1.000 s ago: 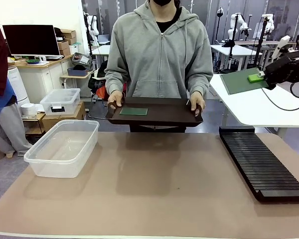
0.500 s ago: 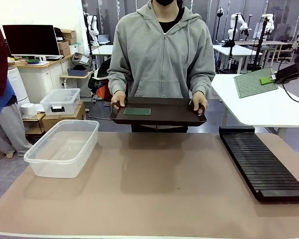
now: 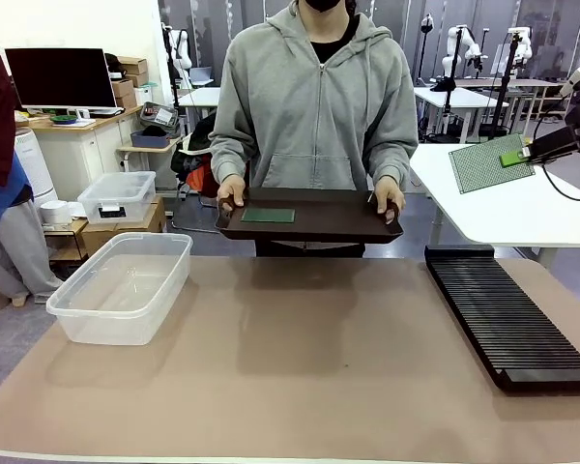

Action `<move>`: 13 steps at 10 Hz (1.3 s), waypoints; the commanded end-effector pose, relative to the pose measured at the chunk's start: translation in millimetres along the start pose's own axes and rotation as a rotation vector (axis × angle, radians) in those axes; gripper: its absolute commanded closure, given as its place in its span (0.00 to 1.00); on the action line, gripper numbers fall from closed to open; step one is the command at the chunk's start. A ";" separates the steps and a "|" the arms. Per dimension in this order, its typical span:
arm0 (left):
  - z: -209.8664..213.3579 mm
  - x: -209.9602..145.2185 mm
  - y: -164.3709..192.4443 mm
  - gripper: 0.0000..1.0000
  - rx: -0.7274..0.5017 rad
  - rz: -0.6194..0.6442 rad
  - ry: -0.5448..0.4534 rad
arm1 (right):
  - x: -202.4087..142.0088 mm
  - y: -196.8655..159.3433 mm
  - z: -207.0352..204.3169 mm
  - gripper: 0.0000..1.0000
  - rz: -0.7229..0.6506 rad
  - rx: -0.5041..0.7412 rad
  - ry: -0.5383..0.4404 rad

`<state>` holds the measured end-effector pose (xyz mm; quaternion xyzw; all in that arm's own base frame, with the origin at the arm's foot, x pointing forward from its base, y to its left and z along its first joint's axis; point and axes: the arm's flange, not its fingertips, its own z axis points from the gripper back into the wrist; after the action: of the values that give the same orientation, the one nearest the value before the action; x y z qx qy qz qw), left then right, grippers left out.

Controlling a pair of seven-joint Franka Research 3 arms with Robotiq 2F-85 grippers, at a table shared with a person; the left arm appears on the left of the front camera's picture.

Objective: Sort PCBs into racks and boxes based on the side picked up.
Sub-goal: If the short side of the Blank PCB is picked up, insert it into the PCB Rack ; if the long side is picked up, place it in the Organizing box.

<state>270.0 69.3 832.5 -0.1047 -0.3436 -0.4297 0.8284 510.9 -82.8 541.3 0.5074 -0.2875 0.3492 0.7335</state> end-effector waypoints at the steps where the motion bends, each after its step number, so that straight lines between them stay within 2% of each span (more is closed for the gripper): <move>1: -0.5 0.0 -0.6 0.00 -0.001 0.005 -0.001 | -5.0 -32.1 12.5 0.98 0.109 0.083 0.027; 5: -0.5 0.0 -0.6 0.00 -0.001 0.005 -0.001 | -19.5 -95.7 44.6 0.98 0.551 0.182 0.163; 7: -0.5 0.0 -0.6 0.00 -0.001 0.005 -0.001 | -17.9 -124.6 66.9 0.98 0.634 0.138 0.142; 8: -0.5 0.0 -0.6 0.00 -0.001 0.005 -0.001 | -18.2 -137.1 75.7 0.98 0.630 0.125 0.118; 9: -0.5 0.0 -0.6 0.00 -0.001 0.005 -0.001 | -17.5 -152.3 80.4 0.98 0.550 0.117 0.062; 10: -0.5 0.0 -0.6 0.00 -0.001 0.005 -0.001 | -28.0 -126.9 68.0 0.98 0.614 0.114 0.166; 12: -0.5 0.0 -0.6 0.00 -0.001 0.005 -0.001 | -28.0 -126.9 68.0 0.98 0.614 0.114 0.166; 13: -0.5 0.0 -0.6 0.00 -0.001 0.005 -0.001 | -30.2 -142.3 77.6 0.98 0.612 0.103 0.141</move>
<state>270.0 69.4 832.8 -0.1046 -0.3439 -0.4297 0.8284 601.7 -191.9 471.3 0.4063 -0.3540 0.6083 0.5827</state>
